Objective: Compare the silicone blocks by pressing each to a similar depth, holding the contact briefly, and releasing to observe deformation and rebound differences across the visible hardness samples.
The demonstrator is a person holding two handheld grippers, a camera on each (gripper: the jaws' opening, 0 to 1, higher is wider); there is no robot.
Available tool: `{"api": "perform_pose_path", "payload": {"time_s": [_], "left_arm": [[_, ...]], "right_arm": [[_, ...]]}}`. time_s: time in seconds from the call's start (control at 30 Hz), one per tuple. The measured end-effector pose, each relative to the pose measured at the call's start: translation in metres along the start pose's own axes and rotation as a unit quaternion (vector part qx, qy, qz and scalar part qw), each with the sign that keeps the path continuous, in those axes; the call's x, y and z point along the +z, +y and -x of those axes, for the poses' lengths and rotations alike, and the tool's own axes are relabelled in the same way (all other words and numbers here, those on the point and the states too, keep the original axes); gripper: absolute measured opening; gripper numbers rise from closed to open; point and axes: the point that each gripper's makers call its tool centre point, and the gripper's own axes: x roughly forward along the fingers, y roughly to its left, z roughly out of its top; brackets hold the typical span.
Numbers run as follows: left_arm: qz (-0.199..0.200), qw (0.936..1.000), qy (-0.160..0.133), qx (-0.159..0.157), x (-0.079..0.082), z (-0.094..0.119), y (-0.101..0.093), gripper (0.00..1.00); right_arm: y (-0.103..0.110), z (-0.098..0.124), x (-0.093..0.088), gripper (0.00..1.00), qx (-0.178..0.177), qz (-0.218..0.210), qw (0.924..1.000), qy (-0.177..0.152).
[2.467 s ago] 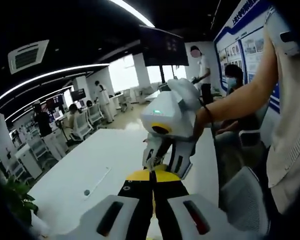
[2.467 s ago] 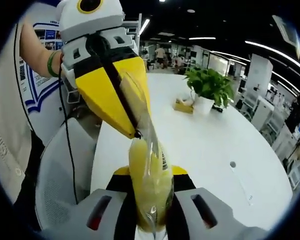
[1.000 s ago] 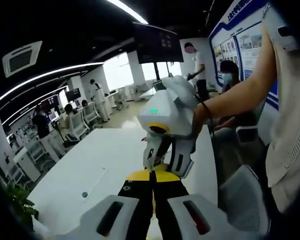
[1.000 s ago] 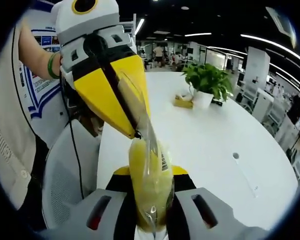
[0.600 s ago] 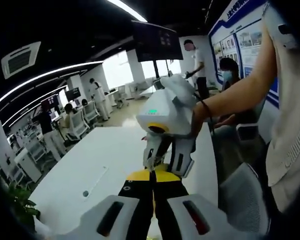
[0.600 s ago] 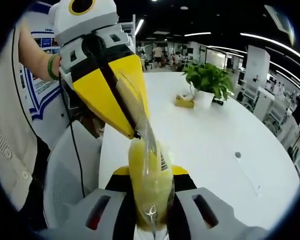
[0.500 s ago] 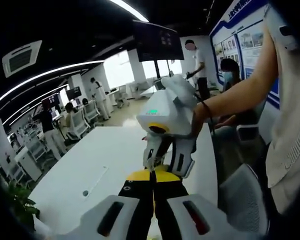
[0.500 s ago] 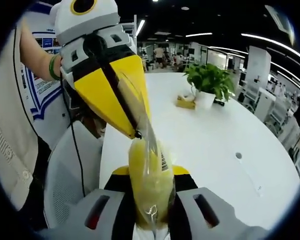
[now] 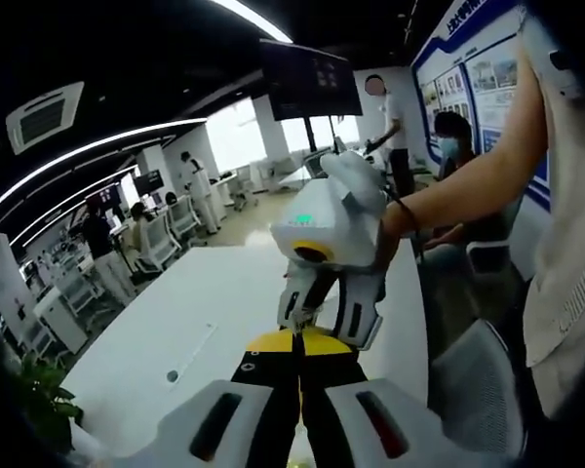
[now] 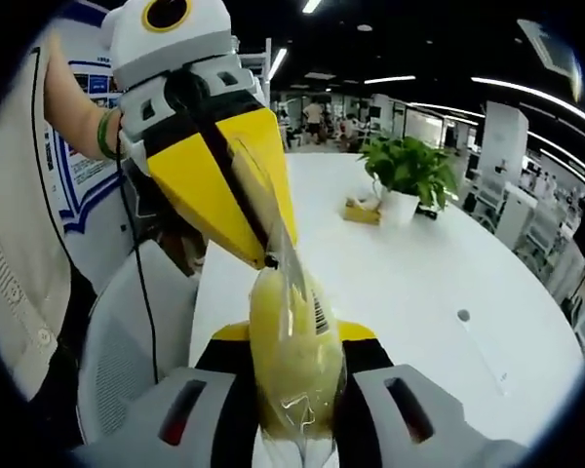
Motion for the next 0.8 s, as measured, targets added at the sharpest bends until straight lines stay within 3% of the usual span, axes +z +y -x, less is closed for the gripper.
{"api": "perform_pose_path", "payload": {"time_s": [0.8], "left_arm": [[0.015,0.9998,0.011,0.003,-0.0084,0.0011,-0.0041,0.00]], "right_arm": [[0.0064,-0.0068,-0.0057,0.24,0.012,-0.001,0.9999,0.009]]}}
